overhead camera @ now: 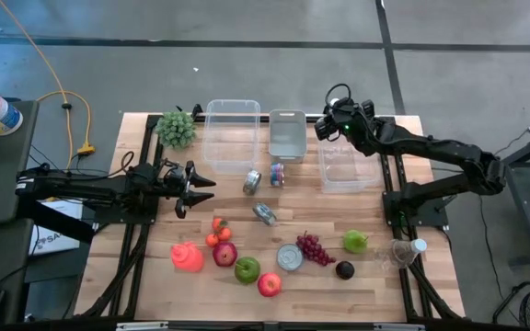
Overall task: Pick & Place Food Item
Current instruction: Put the left transparent water bottle into the right transparent bin
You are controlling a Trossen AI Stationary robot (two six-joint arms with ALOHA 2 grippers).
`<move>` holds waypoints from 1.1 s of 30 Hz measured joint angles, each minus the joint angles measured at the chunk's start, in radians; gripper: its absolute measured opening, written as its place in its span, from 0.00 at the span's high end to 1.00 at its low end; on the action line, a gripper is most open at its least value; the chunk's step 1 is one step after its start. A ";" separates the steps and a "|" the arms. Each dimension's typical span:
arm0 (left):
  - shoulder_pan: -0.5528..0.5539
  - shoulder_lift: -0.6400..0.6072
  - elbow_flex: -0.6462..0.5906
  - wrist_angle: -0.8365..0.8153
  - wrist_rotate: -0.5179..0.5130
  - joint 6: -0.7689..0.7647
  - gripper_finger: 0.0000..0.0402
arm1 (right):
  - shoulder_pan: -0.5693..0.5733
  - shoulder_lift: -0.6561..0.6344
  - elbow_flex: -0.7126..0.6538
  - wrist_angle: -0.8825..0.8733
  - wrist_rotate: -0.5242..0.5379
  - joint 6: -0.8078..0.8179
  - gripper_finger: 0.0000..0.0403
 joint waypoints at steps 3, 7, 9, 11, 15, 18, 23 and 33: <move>0.000 0.000 0.000 0.000 0.000 0.000 0.52 | 0.000 0.000 0.000 0.000 -0.006 0.001 0.42; 0.000 0.000 0.000 0.000 0.000 0.002 0.52 | 0.005 0.000 0.000 0.000 -0.008 -0.003 0.39; 0.000 0.000 0.000 0.000 0.000 0.002 0.52 | 0.005 0.000 0.000 0.000 -0.006 0.002 0.38; 0.000 0.000 0.000 0.000 0.000 0.002 0.52 | 0.005 0.000 0.000 0.000 -0.006 0.020 0.37; 0.000 0.000 0.000 0.000 0.000 0.002 0.52 | 0.005 0.000 0.000 0.000 -0.006 0.021 0.35; 0.000 0.000 0.000 0.000 0.000 0.002 0.52 | 0.005 0.000 0.000 -0.003 -0.036 0.011 0.34; 0.000 0.000 0.000 0.000 0.000 0.002 0.52 | 0.005 0.000 0.000 -0.004 -0.062 0.000 0.36; 0.000 0.000 0.000 0.000 0.000 -0.002 0.52 | 0.005 0.000 0.000 -0.003 -0.089 -0.028 0.36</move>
